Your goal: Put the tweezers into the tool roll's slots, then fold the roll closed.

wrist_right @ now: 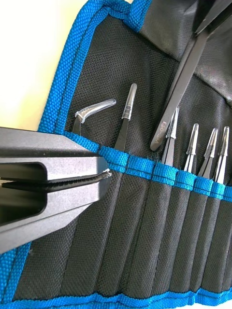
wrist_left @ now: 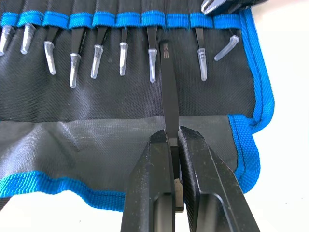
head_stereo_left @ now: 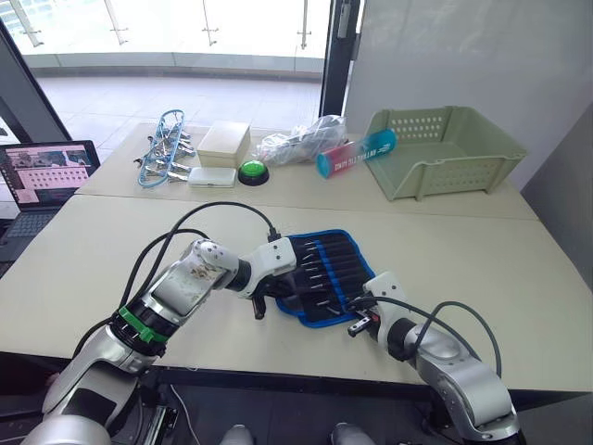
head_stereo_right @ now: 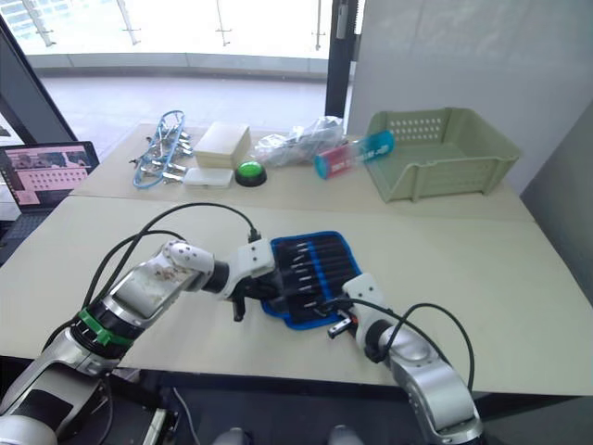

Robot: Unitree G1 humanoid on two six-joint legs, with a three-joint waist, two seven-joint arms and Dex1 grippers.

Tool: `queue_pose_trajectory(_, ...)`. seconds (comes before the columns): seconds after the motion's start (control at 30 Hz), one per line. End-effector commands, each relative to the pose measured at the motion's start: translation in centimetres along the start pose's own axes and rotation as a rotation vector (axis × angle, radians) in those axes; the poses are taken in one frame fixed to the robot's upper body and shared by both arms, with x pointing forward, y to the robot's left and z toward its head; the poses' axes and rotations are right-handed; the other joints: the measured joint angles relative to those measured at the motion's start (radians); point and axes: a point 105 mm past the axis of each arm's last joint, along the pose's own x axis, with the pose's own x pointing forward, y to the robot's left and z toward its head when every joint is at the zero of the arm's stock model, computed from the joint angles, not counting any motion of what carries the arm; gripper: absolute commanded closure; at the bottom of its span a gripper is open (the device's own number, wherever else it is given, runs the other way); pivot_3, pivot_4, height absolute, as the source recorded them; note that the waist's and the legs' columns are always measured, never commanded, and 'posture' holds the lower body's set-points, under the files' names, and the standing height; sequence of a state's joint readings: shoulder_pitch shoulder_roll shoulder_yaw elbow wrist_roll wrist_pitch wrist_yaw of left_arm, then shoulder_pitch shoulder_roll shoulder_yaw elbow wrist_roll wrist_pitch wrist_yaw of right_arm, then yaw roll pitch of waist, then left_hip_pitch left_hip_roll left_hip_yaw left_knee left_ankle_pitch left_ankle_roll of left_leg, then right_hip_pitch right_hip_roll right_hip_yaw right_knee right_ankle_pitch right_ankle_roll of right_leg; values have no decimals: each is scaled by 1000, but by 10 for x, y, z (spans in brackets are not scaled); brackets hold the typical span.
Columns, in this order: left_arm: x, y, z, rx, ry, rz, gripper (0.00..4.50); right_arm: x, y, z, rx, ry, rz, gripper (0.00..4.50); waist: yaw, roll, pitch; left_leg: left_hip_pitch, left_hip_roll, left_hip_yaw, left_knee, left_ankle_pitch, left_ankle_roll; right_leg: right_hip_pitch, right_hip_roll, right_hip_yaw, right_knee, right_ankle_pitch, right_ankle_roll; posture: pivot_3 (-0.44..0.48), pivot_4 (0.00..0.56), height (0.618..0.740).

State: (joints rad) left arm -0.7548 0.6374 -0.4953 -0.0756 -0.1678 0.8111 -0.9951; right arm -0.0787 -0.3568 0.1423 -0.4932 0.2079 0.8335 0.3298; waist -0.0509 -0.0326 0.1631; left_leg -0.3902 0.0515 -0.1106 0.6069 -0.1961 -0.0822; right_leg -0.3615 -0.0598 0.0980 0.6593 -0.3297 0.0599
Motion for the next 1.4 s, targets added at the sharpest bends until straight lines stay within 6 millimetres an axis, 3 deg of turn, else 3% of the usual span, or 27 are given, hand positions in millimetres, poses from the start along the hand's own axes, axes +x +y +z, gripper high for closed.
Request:
queue_pose_trajectory(0.03, 6, 2, 9, 34, 3, 30, 4476, 2, 3, -22, 35, 87, 6, 4500, 2, 0, 0, 0, 0, 0, 0, 0, 0, 0, 0, 0, 0, 0, 0, 0, 150, 740)
queue_pose_trajectory(0.53, 35, -2, 31, 36, -23, -11, 4476, 2, 7, -19, 54, 78, -6, 4500, 17, 0, 0, 1, -1, 0, 3, 0, 0, 4, -1, 0, -1, -2, 5, 0, 150, 740)
queue_pose_trajectory(0.87, 12, 7, 23, 121, 47, -34, 4476, 1, 8, -20, 74, 72, -26, 4500, 7, 0, 0, 0, -1, 0, 1, 0, 0, 2, 0, 0, -1, -1, 3, 0, 150, 740)
queue_pose_trajectory(1.17, 14, 10, 27, 165, 61, -45, 4476, 2, 8, -20, 78, 71, -28, 4500, 4, 1, 0, -1, -1, 0, 0, 0, 0, 1, 0, 0, -1, 0, 1, 0, 150, 740)
queue_pose_trajectory(1.4, 19, -4, 27, 196, 76, -91, 4476, 1, 7, -20, 78, 69, -33, 4500, 5, 1, 0, -1, -1, 0, 0, 0, 0, 1, 0, 0, -1, 0, 1, 0, 150, 740)
